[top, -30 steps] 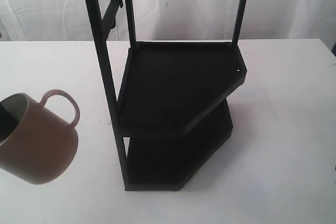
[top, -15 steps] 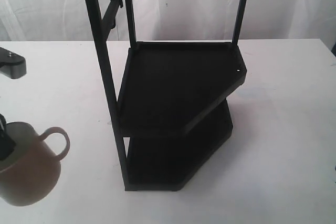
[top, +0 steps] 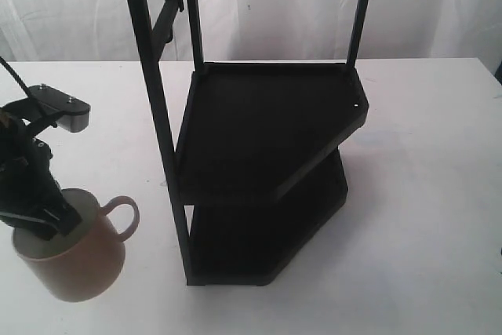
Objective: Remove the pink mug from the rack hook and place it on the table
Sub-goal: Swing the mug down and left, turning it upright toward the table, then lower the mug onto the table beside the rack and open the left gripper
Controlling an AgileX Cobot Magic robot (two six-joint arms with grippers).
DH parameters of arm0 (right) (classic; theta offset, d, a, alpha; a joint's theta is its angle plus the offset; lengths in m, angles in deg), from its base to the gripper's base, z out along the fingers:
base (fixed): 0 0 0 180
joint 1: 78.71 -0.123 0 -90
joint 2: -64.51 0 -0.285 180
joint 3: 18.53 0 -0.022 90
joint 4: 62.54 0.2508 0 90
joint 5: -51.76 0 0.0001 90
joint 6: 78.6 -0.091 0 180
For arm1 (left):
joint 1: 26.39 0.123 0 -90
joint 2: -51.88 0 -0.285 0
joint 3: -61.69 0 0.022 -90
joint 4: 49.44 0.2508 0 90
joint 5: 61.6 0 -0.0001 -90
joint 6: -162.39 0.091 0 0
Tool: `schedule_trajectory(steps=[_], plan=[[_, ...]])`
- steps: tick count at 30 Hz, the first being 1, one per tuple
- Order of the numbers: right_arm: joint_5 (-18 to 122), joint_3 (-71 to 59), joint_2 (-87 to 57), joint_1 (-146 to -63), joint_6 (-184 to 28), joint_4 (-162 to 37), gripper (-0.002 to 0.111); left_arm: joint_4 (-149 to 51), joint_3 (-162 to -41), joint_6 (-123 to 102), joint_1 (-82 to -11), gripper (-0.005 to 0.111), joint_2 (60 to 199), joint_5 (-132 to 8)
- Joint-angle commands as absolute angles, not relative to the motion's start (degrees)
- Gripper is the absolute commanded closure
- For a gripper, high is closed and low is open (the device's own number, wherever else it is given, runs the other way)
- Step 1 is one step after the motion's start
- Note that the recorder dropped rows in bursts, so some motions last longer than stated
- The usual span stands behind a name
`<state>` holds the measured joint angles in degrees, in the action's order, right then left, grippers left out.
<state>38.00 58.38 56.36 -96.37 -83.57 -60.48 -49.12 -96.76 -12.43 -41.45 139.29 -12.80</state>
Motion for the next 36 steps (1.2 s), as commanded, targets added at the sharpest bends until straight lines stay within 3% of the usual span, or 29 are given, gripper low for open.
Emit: schedule_trajectory(steps=[1, 21, 36], plan=[[38.01, 58.69, 56.72, -96.00, -83.37, -61.05, 0.108, -49.44, -96.58, -13.05, -41.83, 0.103, 141.27, -13.64], [38.01, 58.69, 56.72, -96.00, -83.37, -61.05, 0.108, -49.44, -97.35, -13.15, -41.83, 0.103, 147.97, -19.84], [38.12, 58.69, 56.72, -96.00, -83.37, -61.05, 0.108, -43.84, -115.11, -16.05, -41.83, 0.103, 159.13, -13.06]])
